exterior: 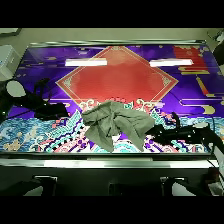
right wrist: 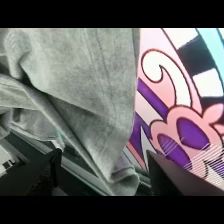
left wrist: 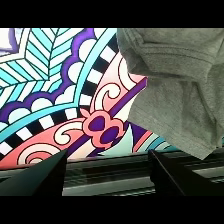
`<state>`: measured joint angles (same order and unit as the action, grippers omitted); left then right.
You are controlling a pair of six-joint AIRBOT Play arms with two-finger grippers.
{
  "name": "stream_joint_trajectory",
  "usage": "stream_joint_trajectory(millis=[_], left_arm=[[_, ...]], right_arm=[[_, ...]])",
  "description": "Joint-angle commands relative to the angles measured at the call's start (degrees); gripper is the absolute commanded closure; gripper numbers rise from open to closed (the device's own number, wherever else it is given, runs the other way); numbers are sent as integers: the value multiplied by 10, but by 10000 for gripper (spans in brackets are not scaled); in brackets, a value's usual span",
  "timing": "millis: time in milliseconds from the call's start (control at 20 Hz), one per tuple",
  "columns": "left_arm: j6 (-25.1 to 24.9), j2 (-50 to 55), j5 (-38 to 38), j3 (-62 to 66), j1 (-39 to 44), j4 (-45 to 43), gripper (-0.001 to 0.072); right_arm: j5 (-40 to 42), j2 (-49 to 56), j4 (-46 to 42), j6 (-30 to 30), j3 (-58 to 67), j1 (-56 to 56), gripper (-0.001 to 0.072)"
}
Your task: Fold the clothes and pants, and hang the long-sleeved shirts on hangers.
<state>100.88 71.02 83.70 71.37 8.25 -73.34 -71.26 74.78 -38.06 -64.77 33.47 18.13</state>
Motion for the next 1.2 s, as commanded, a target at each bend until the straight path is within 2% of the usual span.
stream_joint_trajectory(millis=[0, 200, 350, 450, 550, 750, 800, 850, 950, 1050, 1150], left_arm=[[-3, 0, -8, -2, -1, 9, 122], [-3, 0, -7, -2, -1, 9, 122], [-3, 0, -8, -2, -1, 9, 122], [-3, 0, -8, -2, -1, 9, 122], [-3, 0, -8, -2, -1, 9, 122], [-4, 4, -9, -2, -1, 9, 121], [-4, 5, -10, -2, -1, 9, 122], [-4, 7, -15, -3, -1, 8, 122], [-6, 7, -39, -14, -7, 9, 122], [-34, 7, -58, -49, -29, 10, 122], [-97, 7, -79, -105, -64, 45, 122]], right_arm=[[64, 0, -5, -30, -9, -56, 97], [83, 0, -31, -64, -11, -67, 98], [106, 1, 6, -64, -27, -67, 137], [115, 1, 15, -64, -43, -67, 190], [121, 0, 19, -63, -53, -67, 335], [152, 0, 56, -55, -59, -67, 416], [157, 0, 64, -50, -59, -67, 455], [161, 0, 68, -47, -59, -67, 537], [159, 0, 75, -35, -59, -67, 609], [155, 0, 76, -33, -59, -67, 679], [151, 0, 76, -28, -59, -67, 680]])
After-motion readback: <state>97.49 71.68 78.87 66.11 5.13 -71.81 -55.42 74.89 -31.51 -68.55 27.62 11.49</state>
